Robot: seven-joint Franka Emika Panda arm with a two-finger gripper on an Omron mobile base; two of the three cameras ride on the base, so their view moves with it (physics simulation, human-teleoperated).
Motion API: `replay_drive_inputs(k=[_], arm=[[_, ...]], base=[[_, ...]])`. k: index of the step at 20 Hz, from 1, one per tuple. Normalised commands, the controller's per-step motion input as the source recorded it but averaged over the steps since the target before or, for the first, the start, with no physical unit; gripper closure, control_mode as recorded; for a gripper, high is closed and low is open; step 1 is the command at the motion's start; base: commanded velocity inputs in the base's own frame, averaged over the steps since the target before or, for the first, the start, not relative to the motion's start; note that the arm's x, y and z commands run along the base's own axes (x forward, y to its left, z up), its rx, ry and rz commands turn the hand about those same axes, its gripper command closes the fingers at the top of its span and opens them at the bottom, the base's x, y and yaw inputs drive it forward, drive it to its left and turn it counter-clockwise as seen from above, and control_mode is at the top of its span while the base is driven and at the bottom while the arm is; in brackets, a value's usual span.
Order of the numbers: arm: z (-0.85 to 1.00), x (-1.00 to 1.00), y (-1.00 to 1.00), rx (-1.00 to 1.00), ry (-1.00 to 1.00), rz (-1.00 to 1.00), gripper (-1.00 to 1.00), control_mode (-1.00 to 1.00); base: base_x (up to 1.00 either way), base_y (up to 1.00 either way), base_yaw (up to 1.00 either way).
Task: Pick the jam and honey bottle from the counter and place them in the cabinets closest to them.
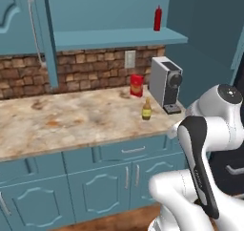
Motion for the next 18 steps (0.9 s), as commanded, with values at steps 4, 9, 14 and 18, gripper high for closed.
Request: replay_drive_inputs(k=[4, 9, 14, 18], arm=[[0.00, 0.00, 0.00, 0.00, 0.00, 0.00, -1.00, 1.00], [0.00, 0.00, 0.00, 0.00, 0.00, 0.00, -1.00, 1.00], [0.00, 0.00, 0.00, 0.00, 0.00, 0.00, -1.00, -1.00], [-0.06, 0.09, 0.00, 0.00, -0.01, 0.00, -1.00, -1.00]], base=[[0.68, 0.00, -0.02], [0.66, 0.00, -0.03], [0.14, -0.02, -0.01], [0.00, 0.00, 0.00]])
